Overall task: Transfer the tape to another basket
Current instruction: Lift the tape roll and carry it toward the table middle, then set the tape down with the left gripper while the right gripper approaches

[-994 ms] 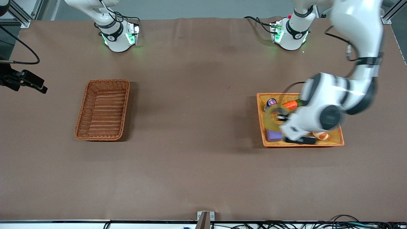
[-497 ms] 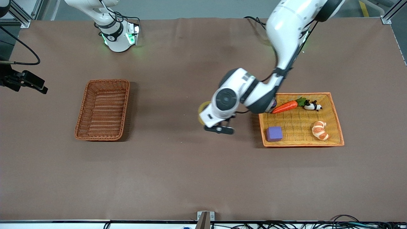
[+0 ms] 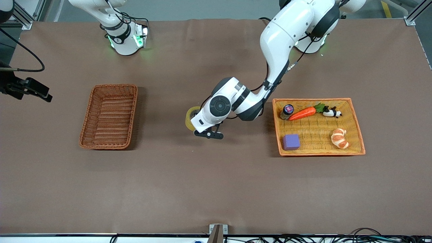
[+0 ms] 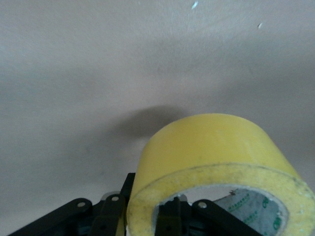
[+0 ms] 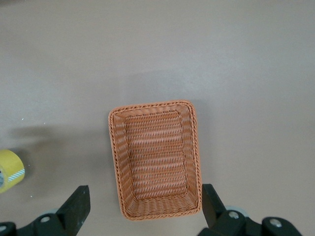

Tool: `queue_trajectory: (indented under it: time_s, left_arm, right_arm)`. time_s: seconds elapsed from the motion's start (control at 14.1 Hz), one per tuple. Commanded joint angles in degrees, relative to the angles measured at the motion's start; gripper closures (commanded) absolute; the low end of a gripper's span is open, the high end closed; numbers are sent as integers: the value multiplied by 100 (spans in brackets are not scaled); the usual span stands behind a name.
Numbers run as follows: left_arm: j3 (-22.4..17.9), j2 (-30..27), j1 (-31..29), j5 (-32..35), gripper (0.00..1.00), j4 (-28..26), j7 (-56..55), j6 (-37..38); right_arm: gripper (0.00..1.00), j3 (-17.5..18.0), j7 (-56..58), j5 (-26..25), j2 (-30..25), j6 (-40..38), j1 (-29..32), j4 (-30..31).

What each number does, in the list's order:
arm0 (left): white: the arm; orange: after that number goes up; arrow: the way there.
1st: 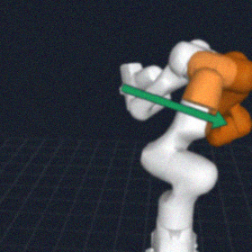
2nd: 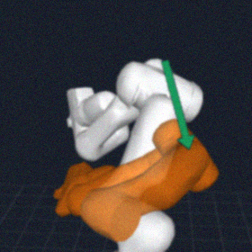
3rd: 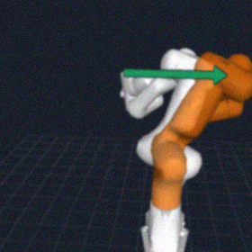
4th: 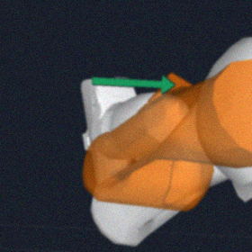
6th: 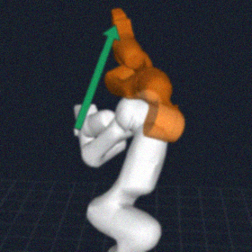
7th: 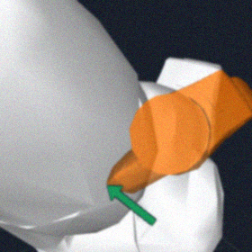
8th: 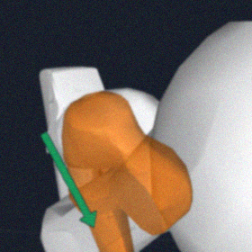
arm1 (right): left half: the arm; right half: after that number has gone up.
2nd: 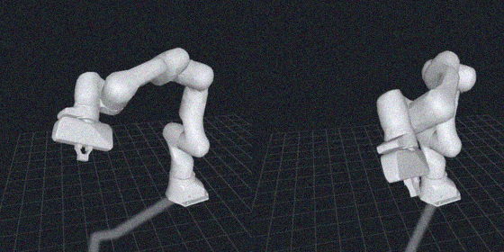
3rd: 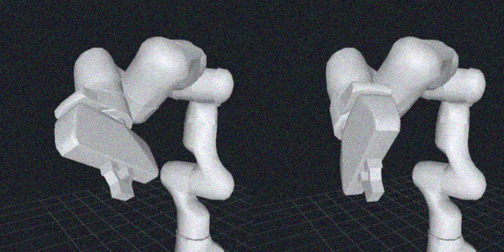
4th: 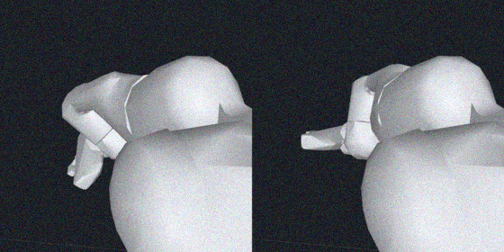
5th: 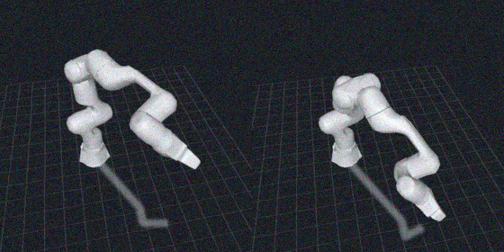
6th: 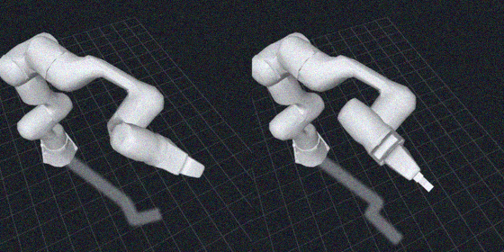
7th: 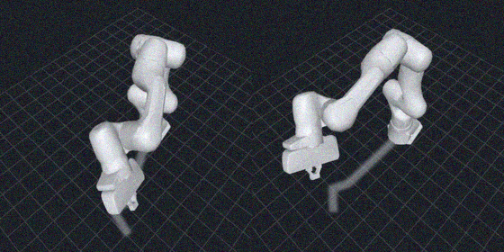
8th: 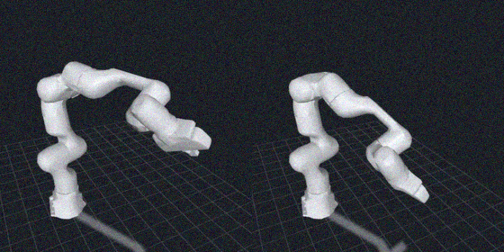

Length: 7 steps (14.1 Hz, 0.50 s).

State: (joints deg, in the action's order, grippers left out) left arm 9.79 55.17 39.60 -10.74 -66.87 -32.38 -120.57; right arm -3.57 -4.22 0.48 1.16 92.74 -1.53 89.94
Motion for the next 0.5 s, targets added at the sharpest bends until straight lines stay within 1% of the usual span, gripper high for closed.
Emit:
queue_trajectory:
  time_s: [0.0,0.14,0.28,0.43]
  left_arm:
    - [-30,239,188,-113,75,236,-110,-37]
    - [-21,293,206,-122,67,209,-119,7]
    - [-21,205,198,-122,54,165,-119,278]
    - [-39,-119,145,-96,25,156,-207,761]
  right_arm:
    - [0,-3,-78,67,16,121,-155,129]
    - [0,6,-79,67,165,130,-356,164]
    - [0,6,-87,76,358,287,-506,173]
    - [0,15,-87,145,586,384,-585,243]
